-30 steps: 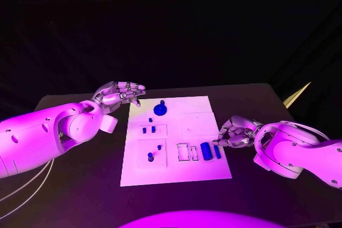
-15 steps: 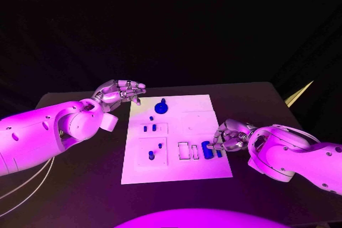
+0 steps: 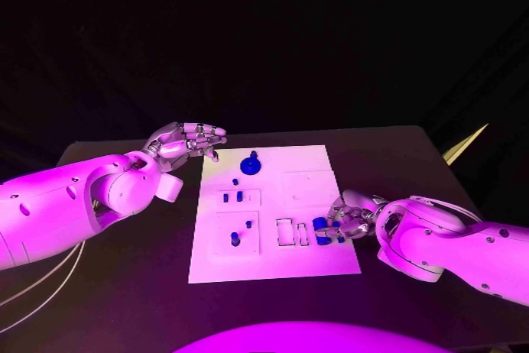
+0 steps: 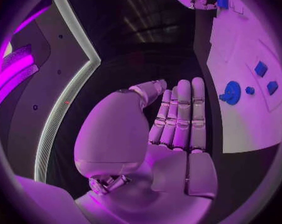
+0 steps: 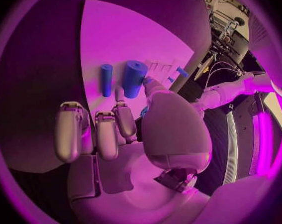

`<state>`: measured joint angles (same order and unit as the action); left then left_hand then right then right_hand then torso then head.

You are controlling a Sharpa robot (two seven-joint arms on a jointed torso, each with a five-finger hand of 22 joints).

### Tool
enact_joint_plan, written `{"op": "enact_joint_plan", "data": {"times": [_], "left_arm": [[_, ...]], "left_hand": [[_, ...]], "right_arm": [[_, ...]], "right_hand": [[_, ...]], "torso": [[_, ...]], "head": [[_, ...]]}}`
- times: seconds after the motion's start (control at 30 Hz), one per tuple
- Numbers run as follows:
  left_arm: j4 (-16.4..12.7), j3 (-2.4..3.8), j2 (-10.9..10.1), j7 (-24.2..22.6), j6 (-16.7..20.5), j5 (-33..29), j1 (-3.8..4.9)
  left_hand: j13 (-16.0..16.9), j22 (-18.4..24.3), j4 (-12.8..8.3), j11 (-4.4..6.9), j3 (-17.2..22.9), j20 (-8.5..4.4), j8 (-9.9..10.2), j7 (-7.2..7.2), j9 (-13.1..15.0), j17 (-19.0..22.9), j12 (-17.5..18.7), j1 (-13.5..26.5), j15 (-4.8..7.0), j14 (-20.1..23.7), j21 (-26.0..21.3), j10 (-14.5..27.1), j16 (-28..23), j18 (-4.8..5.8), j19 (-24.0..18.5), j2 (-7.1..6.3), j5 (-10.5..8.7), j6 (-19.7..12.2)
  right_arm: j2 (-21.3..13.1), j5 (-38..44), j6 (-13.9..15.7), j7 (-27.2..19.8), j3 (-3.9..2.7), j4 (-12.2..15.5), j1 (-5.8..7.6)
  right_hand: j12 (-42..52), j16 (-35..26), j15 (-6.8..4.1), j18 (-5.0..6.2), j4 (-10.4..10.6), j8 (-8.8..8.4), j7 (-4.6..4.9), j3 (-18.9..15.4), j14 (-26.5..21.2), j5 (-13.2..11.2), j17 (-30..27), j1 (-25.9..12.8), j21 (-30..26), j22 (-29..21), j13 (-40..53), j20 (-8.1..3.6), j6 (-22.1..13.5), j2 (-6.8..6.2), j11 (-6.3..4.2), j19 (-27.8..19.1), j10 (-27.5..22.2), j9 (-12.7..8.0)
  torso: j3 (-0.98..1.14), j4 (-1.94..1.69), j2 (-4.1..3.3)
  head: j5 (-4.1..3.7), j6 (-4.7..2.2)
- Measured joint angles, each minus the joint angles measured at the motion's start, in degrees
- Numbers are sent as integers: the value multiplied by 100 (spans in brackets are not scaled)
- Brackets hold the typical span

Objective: Assemble the parts on the task board

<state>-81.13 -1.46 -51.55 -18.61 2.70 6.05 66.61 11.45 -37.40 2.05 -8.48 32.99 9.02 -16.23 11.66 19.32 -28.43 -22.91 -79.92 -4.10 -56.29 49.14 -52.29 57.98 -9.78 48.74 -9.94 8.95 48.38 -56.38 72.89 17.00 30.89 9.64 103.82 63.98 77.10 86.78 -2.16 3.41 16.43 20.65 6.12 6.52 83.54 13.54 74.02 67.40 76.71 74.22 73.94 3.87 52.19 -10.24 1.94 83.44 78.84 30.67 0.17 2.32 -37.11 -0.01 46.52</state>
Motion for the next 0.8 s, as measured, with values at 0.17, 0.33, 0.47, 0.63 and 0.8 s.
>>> {"op": "enact_joint_plan", "data": {"times": [0.17, 0.33, 0.47, 0.63, 0.8], "left_arm": [[-8, 0, -6, 7, -5, 0, 0], [-14, 1, -14, 14, -7, 0, 0], [-22, 1, -25, 18, -7, 0, 0], [-27, 1, -30, 21, -6, 0, 0], [-28, 1, -33, 26, -5, 0, 0]], "left_hand": [[0, 0, -87, 0, -106, 0, 0, 0, 0, 0, 0, 0, 0, 0, 0, 0, 0, 0, 0, 0, 0, 0], [0, 2, -87, 0, -106, 0, 0, 0, -1, 0, 0, 0, 0, 0, 0, 0, 0, 0, 0, 0, 0, 0], [0, 2, -87, 1, -106, 0, 0, 0, -1, 0, 0, 0, 0, 0, 0, 1, 0, 0, 0, 0, 0, 0], [0, 2, -87, 29, -106, 0, 0, 0, -1, 0, 0, 0, 0, 0, 0, 29, 0, 0, 0, 0, 0, 0], [0, 3, -87, 29, -106, 0, 0, 0, -1, 0, 0, 0, 0, 0, 0, 29, 0, 0, 0, 0, 0, -1]], "right_arm": [[142, 50, -47, 62, -3, -90, -84], [271, 124, -85, 155, -37, -198, -129], [323, 172, -97, 222, -53, -247, -151], [340, 171, 30, 245, -48, -256, -176], [314, 10, 313, 199, -22, -215, -208]], "right_hand": [[0, 0, 0, 0, 16, 208, 7, -249, 0, -1, 0, -135, 0, 0, 0, 0, -9, 135, -1, 0, 0, 249], [0, 0, 0, 0, 2, 537, -28, -440, 0, -4, 0, -135, 0, 0, 0, 0, 32, 135, -21, 0, 61, 713], [0, 0, -1, 0, 11, 688, -64, -449, 0, -4, 0, -135, 62, 0, 1, -1, 66, 136, -55, 0, 106, 876], [76, 0, -63, 0, -7, 709, -116, -509, 58, 0, 0, -66, 132, 0, 0, -31, 168, 204, -94, 27, 162, 957], [199, 23, -122, -88, -6, 705, -144, -510, 2, 171, 0, -5, 349, 0, 1, -83, 252, 265, -141, 34, 226, 927]], "torso": [[-1, -1, -2], [-1, -4, -4], [-3, -4, -4], [-3, 1, -4], [-1, 3, -3]], "head": [[8, 6], [20, 16], [35, 32], [40, 36], [42, 31]]}}
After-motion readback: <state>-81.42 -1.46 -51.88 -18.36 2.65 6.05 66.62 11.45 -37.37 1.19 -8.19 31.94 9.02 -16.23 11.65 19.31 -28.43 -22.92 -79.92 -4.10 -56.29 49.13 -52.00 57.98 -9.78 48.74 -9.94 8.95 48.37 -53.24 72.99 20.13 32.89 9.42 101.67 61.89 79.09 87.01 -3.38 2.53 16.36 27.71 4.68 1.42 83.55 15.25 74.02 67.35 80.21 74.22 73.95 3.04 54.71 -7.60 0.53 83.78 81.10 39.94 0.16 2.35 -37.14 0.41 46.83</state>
